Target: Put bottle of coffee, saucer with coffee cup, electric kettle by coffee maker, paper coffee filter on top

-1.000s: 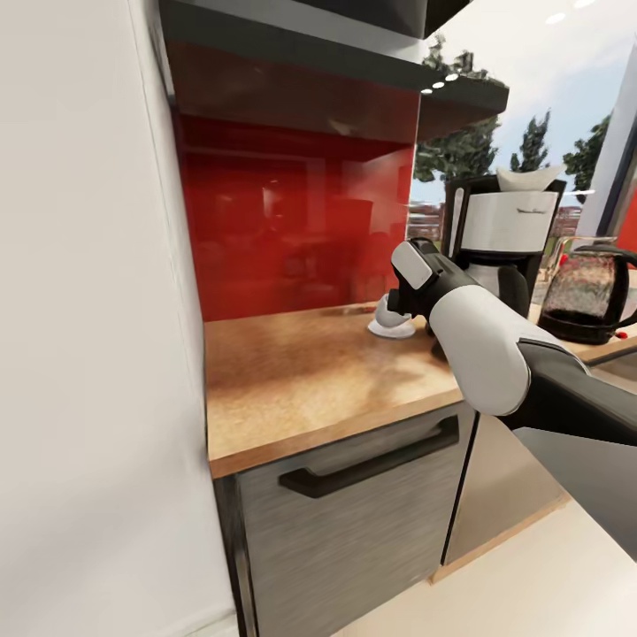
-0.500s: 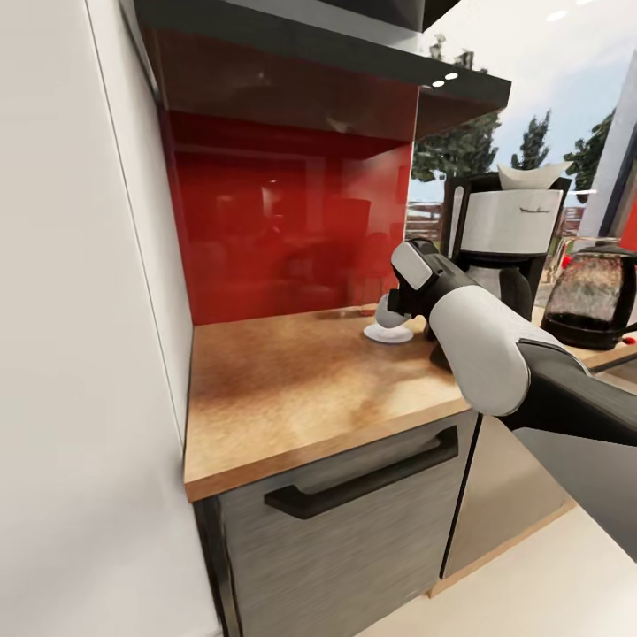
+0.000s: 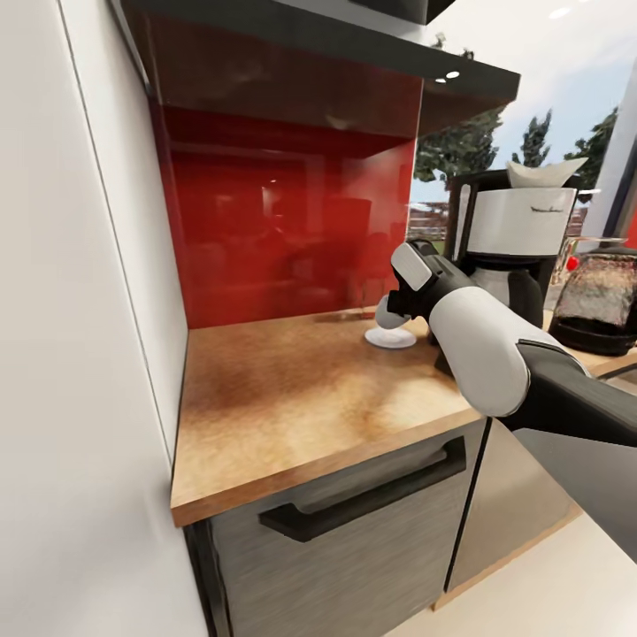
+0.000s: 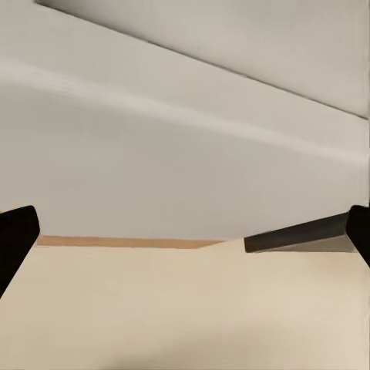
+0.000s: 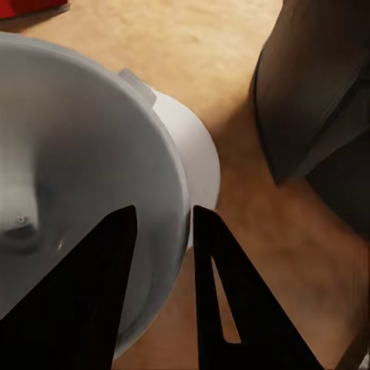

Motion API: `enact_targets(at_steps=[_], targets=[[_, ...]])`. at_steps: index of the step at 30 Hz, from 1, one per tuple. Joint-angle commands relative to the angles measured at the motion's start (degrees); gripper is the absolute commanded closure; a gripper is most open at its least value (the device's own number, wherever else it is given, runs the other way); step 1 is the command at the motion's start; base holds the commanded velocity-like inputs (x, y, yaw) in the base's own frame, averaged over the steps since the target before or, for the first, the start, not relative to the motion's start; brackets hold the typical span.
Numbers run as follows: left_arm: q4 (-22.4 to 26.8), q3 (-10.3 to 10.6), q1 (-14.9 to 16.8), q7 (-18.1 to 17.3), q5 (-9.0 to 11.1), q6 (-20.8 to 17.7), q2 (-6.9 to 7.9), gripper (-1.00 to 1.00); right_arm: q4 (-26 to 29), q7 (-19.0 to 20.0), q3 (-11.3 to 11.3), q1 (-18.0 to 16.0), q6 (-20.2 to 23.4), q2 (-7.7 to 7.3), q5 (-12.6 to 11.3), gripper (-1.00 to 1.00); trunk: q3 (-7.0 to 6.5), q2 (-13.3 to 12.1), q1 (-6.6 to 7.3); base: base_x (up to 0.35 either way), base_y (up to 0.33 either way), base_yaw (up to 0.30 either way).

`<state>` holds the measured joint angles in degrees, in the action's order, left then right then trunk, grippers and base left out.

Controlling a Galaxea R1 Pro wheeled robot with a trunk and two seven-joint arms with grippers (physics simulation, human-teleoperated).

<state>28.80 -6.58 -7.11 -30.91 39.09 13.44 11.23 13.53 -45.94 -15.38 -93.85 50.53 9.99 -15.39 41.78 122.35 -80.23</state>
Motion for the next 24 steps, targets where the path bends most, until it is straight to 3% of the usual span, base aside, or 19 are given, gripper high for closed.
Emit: enact_targets(at_steps=[1,11,16,24], targets=[[0.03,-0.01,-0.01,-0.31,0.46,-0.13,0.00,-1.00,0.10,-0.46,0.09,-0.02,0.08,0.01,-0.61,1.00,0.05,0.02,-0.01,0.138,0.000,0.000],[0.03,-0.04,-0.01,-0.36,0.46,-0.14,0.01,-1.00,0.18,-0.46,0.09,0.07,0.02,0.01,-0.61,1.00,0.05,0.02,-0.01,0.076,0.000,0.000],[0.04,-0.08,-0.17,-0.38,0.46,-0.16,-0.38,-1.00,0.27,-0.21,1.66,0.32,-0.22,0.01,-0.61,1.00,0.05,0.02,-0.01,0.000,0.000,0.000],[0.04,-0.08,-0.17,-0.38,0.46,-0.16,-0.38,-1.00,0.27,-0.21,1.66,0.32,-0.22,0.01,-0.61,1.00,0.05,0.02,-0.01,0.000,0.000,0.000]])
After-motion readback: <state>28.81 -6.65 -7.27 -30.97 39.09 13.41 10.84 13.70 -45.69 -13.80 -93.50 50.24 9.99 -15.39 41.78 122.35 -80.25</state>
